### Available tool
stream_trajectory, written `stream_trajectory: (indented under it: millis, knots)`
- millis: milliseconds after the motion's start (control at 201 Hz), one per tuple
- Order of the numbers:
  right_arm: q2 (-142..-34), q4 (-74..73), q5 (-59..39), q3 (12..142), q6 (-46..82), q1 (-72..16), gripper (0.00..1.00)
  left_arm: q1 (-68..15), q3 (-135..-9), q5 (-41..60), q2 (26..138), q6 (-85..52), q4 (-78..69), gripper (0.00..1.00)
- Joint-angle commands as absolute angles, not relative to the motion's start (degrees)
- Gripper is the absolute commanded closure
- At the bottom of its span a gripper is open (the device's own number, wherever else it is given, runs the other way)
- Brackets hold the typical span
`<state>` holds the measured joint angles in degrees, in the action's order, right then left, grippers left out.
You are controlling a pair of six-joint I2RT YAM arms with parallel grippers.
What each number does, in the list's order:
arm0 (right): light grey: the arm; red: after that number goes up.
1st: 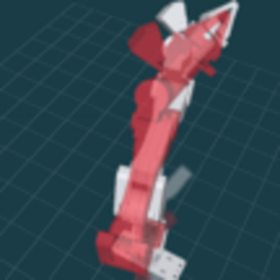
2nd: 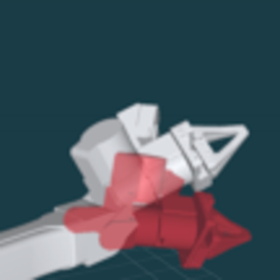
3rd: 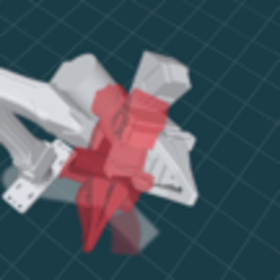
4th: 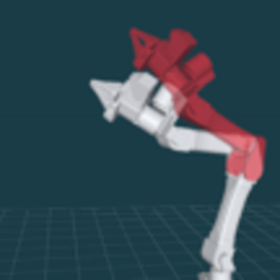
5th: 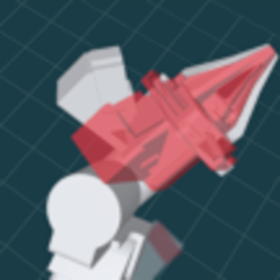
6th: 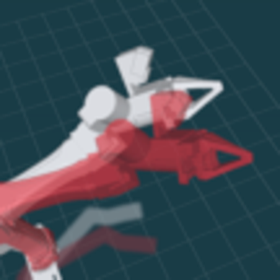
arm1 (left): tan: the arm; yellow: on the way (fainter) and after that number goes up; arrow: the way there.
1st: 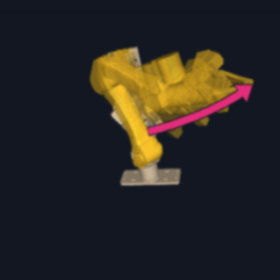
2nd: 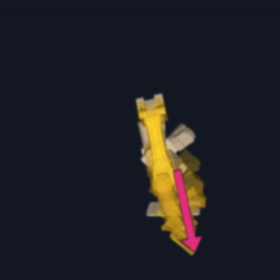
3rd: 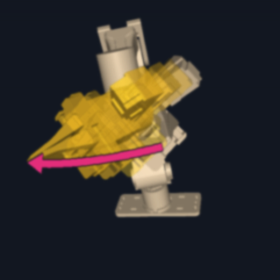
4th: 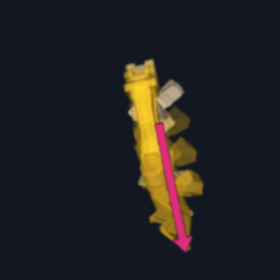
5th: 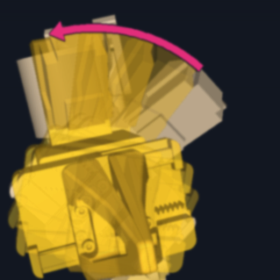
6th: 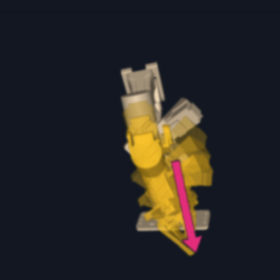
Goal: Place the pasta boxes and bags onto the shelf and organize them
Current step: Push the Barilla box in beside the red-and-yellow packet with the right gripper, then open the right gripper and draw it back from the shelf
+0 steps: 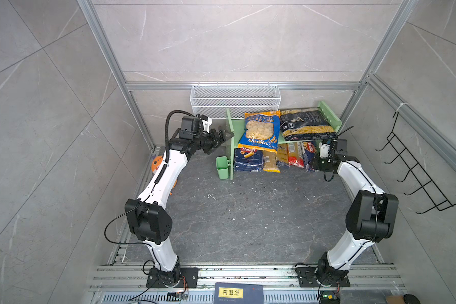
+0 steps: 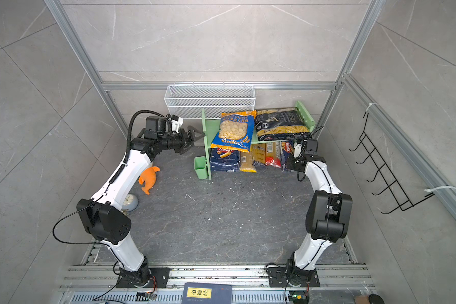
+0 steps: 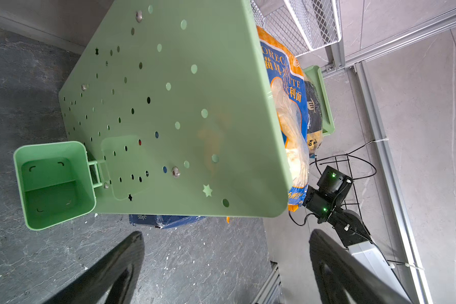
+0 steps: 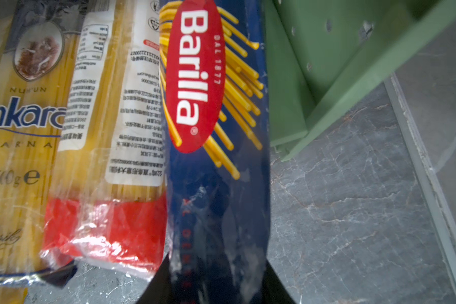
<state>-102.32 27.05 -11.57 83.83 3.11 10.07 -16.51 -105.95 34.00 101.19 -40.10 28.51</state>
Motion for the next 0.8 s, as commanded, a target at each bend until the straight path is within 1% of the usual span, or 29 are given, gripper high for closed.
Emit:
stream_trajectory:
  millis: [0, 120, 224, 393, 533, 578, 792]
  knots:
    - [-103.36, 23.61, -9.28, 88.28, 1.67, 9.75, 0.70, -16.62, -108.16, 33.86, 101.16, -39.99, 26.85, 0.01]
    - [-104.92, 24.26, -8.09, 89.21, 2.08, 9.99, 0.70, -16.64, -107.80, 33.75, 101.26, -40.30, 26.33, 0.01]
    - [-105.69, 24.39, -8.10, 89.12, 2.62, 10.47, 0.67, -16.62, -107.43, 33.71, 101.30, -40.67, 25.93, 0.01]
    - [-105.38, 25.07, -8.41, 88.29, 2.90, 11.27, 0.52, -16.64, -106.63, 33.46, 100.96, -41.04, 25.51, 0.01]
    - [-104.21, 25.26, -8.89, 86.40, 3.36, 12.06, 0.29, -16.70, -106.37, 33.48, 100.74, -41.08, 25.26, 0.01]
    - [-103.88, 25.27, -9.02, 85.80, 3.57, 12.26, 0.26, -16.81, -106.35, 33.56, 100.75, -41.11, 25.22, 0.00]
    - [-102.84, 25.88, -10.68, 84.42, 4.05, 12.60, 0.17, -17.09, -106.36, 34.01, 100.57, -41.06, 24.93, 0.01]
